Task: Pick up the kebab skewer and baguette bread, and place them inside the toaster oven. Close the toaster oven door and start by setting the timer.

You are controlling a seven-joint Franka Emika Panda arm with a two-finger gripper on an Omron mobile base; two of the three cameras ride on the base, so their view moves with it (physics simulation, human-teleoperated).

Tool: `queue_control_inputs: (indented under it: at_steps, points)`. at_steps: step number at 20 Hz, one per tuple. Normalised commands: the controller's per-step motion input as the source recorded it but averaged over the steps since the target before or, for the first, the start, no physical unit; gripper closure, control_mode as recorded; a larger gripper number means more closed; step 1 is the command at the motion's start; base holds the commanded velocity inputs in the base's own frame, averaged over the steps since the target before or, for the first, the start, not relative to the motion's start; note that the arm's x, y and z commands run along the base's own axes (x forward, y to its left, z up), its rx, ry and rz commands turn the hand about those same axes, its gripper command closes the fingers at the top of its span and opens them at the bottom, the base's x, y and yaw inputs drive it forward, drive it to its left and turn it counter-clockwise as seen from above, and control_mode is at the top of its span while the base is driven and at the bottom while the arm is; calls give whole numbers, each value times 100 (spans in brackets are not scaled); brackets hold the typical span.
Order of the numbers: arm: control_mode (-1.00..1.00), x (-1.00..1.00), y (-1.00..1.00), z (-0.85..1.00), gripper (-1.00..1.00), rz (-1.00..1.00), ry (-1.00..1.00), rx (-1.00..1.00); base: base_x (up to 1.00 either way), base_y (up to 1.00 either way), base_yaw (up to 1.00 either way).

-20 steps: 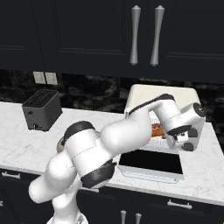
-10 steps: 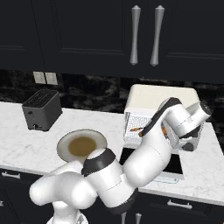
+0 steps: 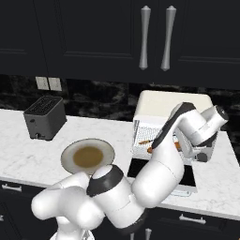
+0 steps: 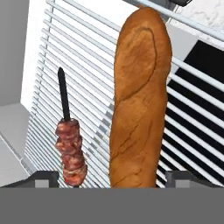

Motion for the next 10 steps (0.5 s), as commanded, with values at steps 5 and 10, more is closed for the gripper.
queue_control_inputs:
  at_steps: [5,10]
  points:
    - [-100,-89,-1,50,-100,14,0,-1,0,0,0]
    - [-100,-85,22,-32,-100,26,19,-10,0,0,0]
